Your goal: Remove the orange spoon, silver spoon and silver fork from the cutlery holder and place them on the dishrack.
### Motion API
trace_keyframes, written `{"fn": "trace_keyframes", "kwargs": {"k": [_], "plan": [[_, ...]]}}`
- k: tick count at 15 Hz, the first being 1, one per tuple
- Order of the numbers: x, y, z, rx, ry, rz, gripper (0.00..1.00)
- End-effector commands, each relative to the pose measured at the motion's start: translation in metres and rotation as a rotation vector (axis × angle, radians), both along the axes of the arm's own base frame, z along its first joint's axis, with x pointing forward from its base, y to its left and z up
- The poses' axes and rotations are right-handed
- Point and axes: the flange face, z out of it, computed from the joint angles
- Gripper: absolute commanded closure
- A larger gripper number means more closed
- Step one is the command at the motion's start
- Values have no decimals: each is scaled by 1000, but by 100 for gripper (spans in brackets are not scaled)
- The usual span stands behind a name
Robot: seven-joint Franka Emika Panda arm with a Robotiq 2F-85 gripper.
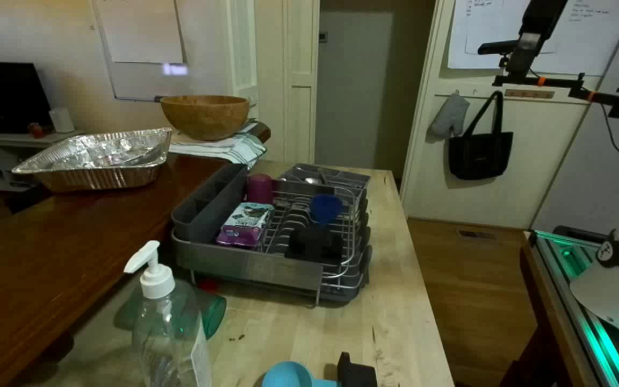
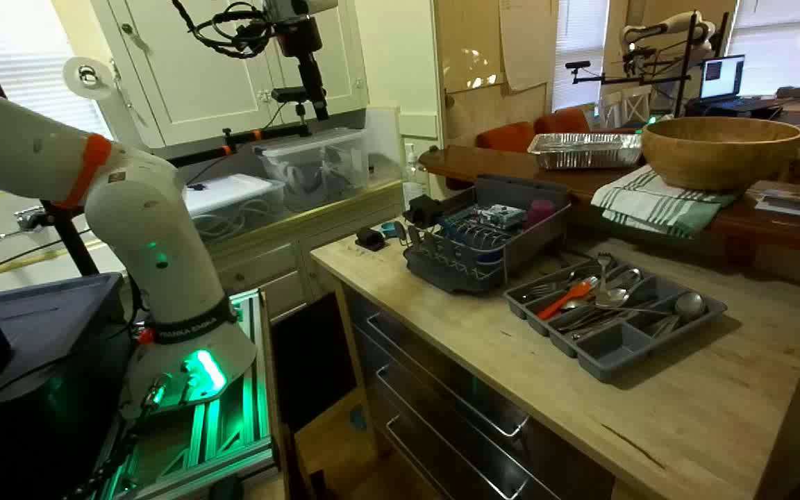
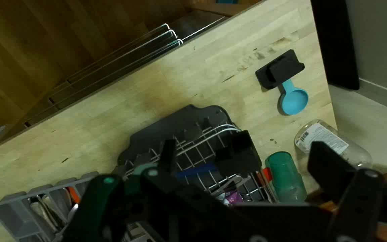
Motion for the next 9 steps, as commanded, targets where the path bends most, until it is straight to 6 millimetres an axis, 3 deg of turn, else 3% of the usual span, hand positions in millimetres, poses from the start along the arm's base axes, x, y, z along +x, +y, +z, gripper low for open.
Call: {"fn": "trace_keyframes", "kwargs": {"k": [1, 8, 9], "plan": [[0, 0, 1, 0, 1, 0, 0], [0, 0, 1, 0, 1, 0, 0], [0, -9, 4, -3, -11, -1, 0]]}}
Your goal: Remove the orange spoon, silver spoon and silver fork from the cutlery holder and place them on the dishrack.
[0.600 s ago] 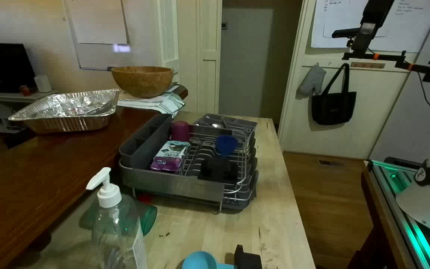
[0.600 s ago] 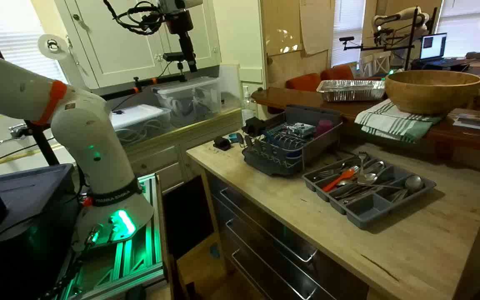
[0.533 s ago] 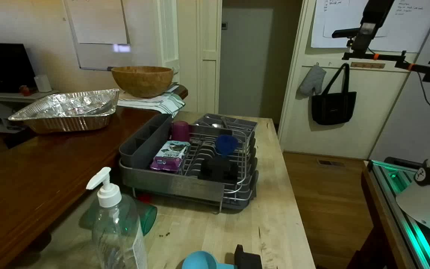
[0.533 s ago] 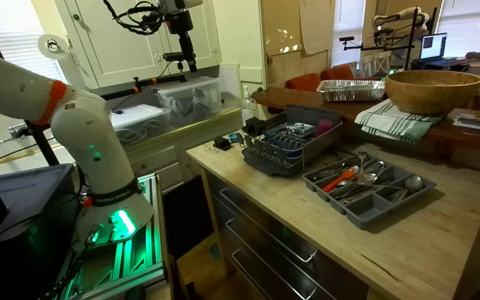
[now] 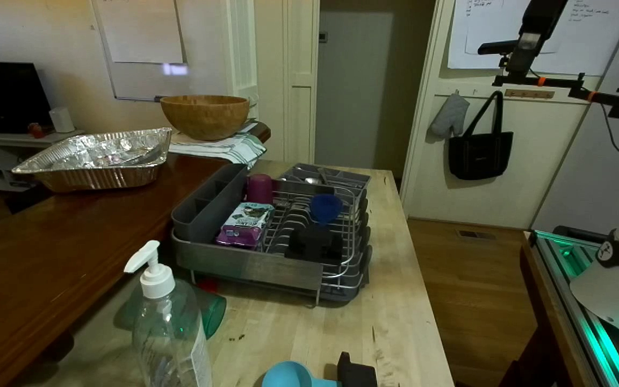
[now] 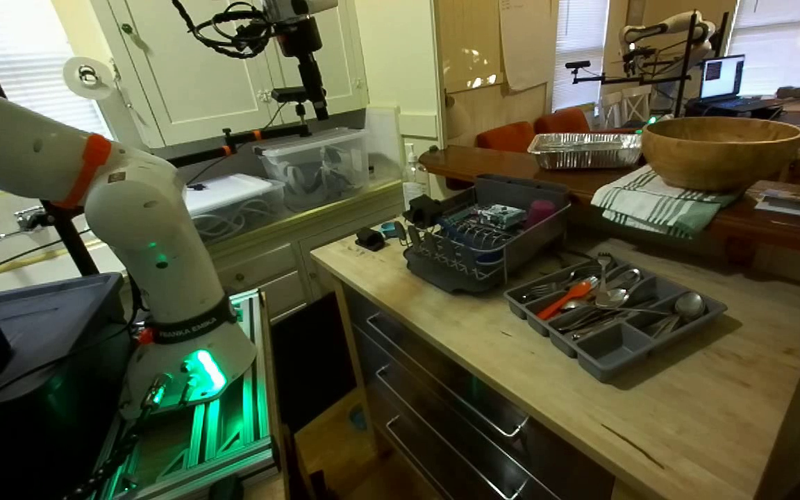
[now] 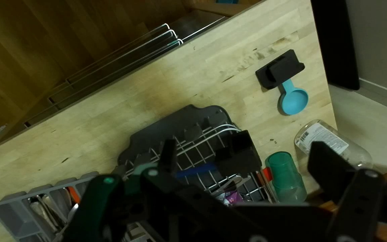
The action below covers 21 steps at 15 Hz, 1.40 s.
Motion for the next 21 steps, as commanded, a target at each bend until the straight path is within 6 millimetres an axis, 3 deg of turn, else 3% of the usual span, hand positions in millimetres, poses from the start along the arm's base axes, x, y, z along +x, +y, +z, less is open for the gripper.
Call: {"fn": "trace_keyframes", "kwargs": {"k": [1, 4, 7, 12, 15, 17, 18, 21], "plan": [[-1, -23, 7, 4, -15, 2, 0], [-1, -79, 16, 1, -52, 26, 0], [0, -162, 21, 5, -66, 96, 0], [0, -275, 7, 42, 30, 318, 0], [18, -307, -8, 77, 94, 425, 0], [35, -319, -22, 104, 112, 388, 0], [11, -309, -12, 85, 46, 376, 0], [33, -316, -26, 89, 103, 376, 0]]}}
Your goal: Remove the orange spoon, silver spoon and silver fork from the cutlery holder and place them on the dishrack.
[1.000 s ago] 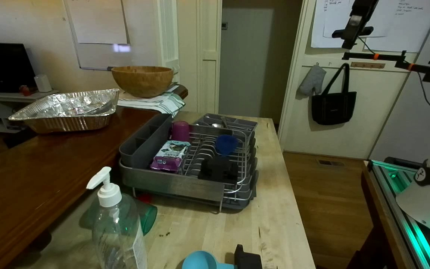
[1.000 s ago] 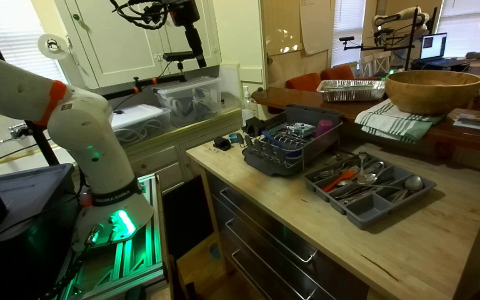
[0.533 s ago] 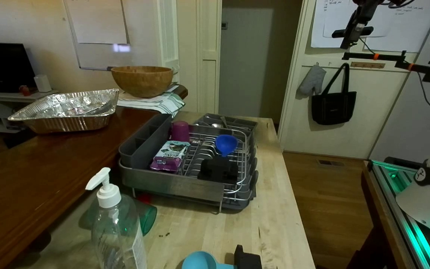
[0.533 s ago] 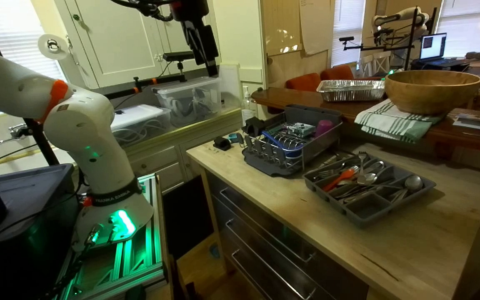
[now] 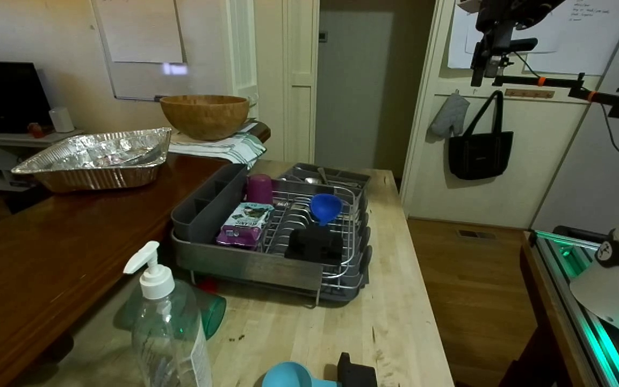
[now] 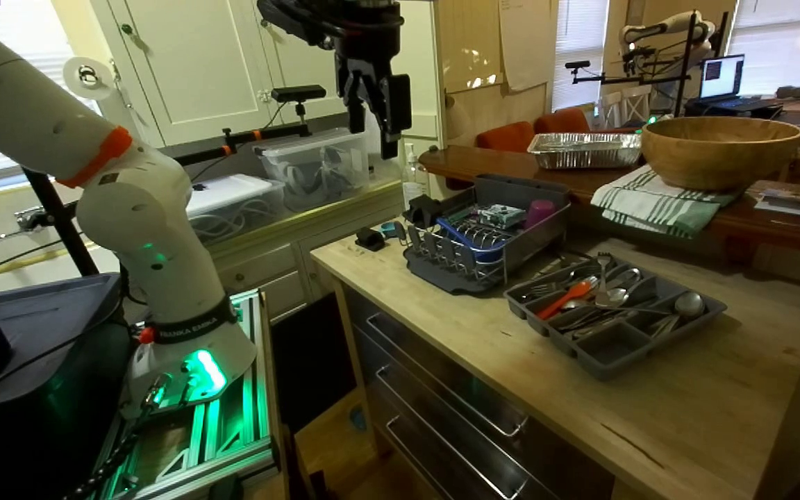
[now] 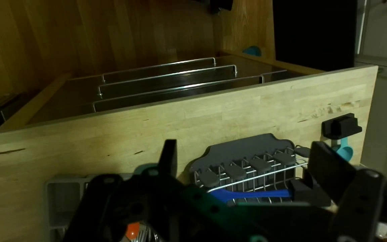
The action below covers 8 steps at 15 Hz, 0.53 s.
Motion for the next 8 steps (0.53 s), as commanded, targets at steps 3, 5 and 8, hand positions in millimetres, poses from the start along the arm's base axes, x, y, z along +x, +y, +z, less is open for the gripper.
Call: {"fn": "trace_keyframes", "kwargs": {"k": [3, 5, 8], "plan": [[5, -2, 1, -4, 6, -1, 0], [14, -17, -4, -6, -8, -20, 0], [44, -53, -18, -60, -63, -26, 0]]}}
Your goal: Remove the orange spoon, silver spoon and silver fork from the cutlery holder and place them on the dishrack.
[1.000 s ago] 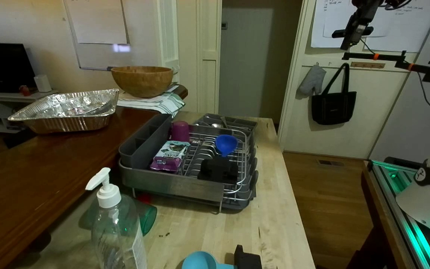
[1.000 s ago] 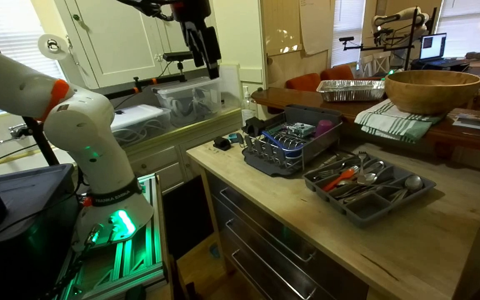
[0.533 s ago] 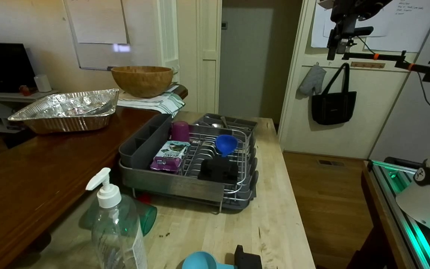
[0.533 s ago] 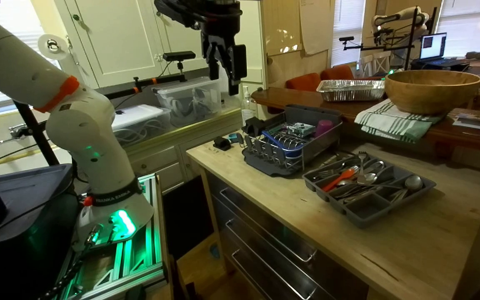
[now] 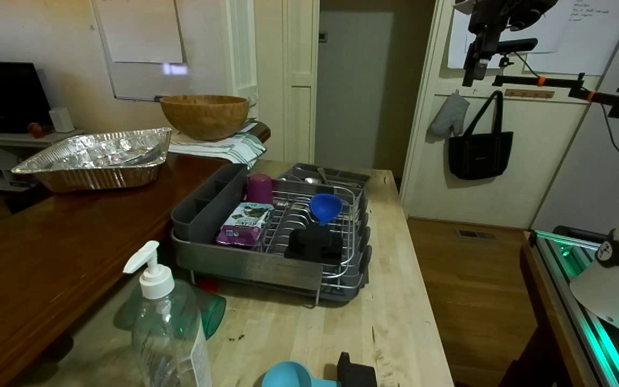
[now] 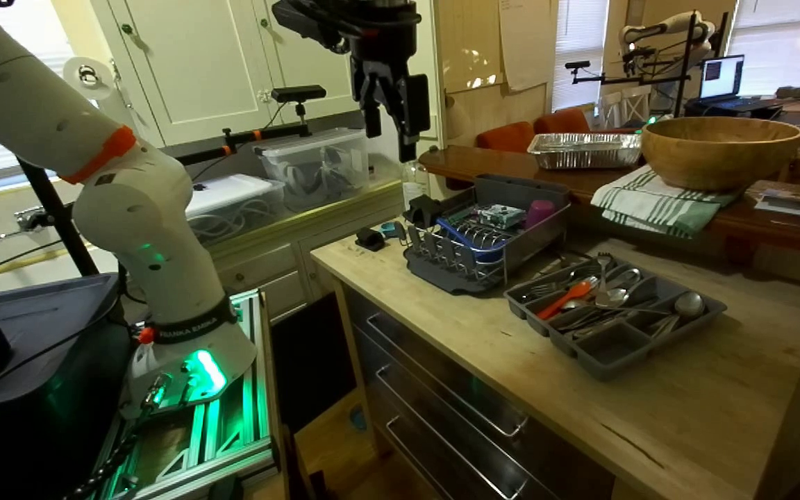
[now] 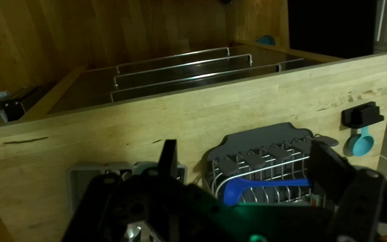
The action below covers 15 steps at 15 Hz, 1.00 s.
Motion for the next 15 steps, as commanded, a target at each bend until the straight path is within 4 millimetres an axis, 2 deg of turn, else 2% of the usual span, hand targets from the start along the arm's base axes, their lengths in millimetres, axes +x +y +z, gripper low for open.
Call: {"fn": "trace_keyframes", "kwargs": {"k": [1, 2, 5, 8, 12, 15], "plan": [[43, -47, -21, -31, -44, 7, 0], [58, -58, -28, -31, -52, 15, 0], [96, -76, -46, -22, -29, 26, 0], [144, -77, -78, -22, 8, 1, 0], [203, -67, -146, -43, 86, -47, 0], [232, -59, -196, -52, 157, -67, 0]]}}
